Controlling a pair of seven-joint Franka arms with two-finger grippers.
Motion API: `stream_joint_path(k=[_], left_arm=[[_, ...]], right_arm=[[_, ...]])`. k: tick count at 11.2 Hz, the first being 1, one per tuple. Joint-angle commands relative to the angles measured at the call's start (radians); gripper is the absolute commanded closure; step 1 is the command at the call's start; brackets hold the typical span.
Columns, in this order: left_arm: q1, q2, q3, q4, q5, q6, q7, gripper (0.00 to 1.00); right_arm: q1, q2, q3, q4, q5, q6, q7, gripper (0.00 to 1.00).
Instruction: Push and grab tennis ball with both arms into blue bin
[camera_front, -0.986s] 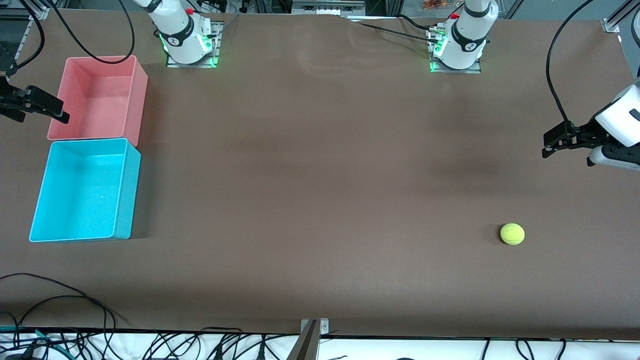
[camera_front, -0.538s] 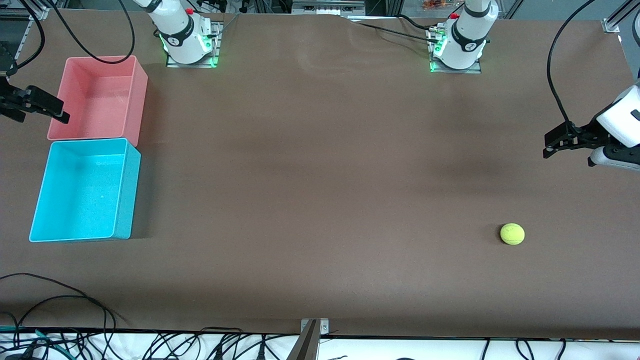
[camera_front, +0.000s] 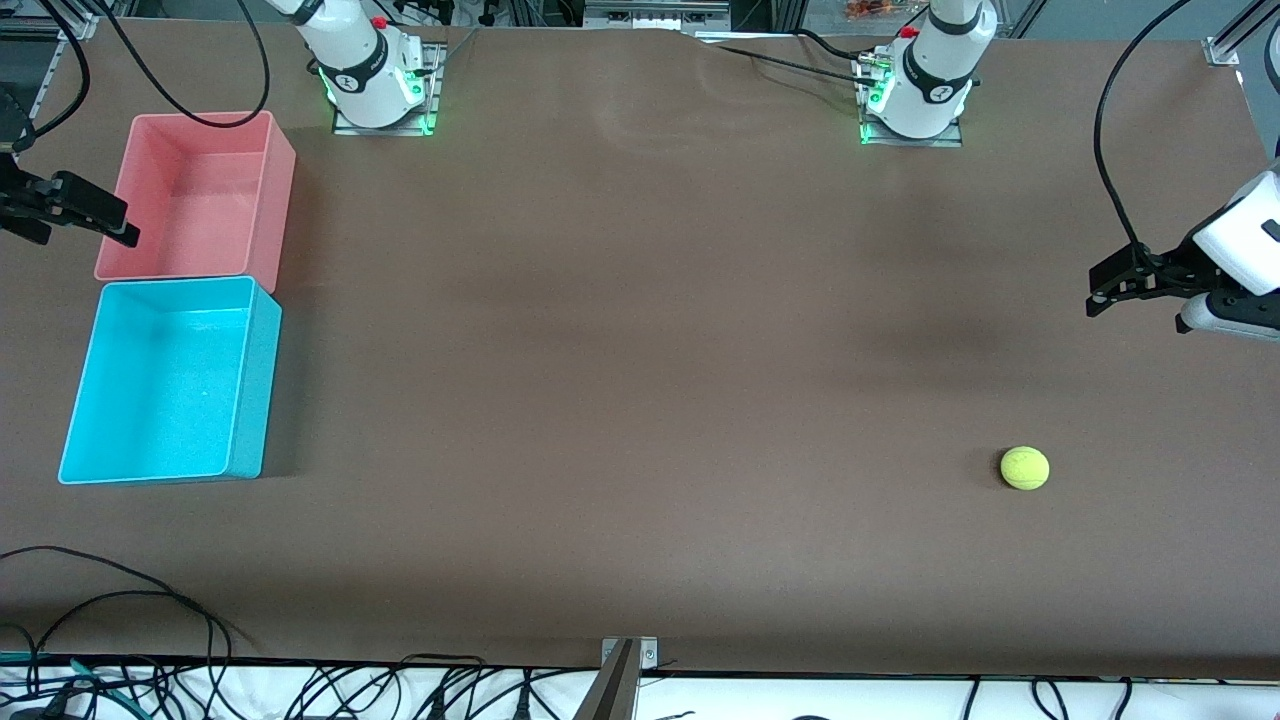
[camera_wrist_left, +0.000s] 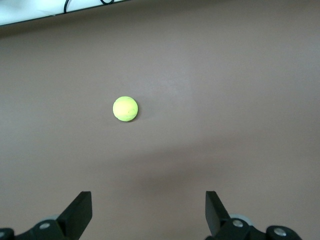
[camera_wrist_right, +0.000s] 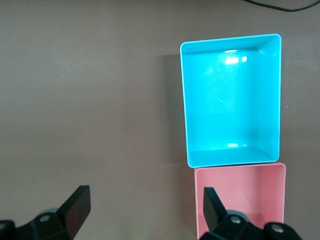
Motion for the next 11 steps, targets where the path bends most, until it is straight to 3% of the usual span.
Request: stream_joint_path(k=[1,11], left_arm=[[0.006,0.008,0.0,0.021,-0.009,-0.014,0.021,0.0],[0.006,0.019,0.0,0.018,-0.009,-0.015,0.018,0.0]], right_arm=[[0.001,0.002,0.001,0.016,-0.003,-0.01,0.005,0.0],[0.001,0.0,0.0,0.018,-0.003,-0.01,0.003,0.0]])
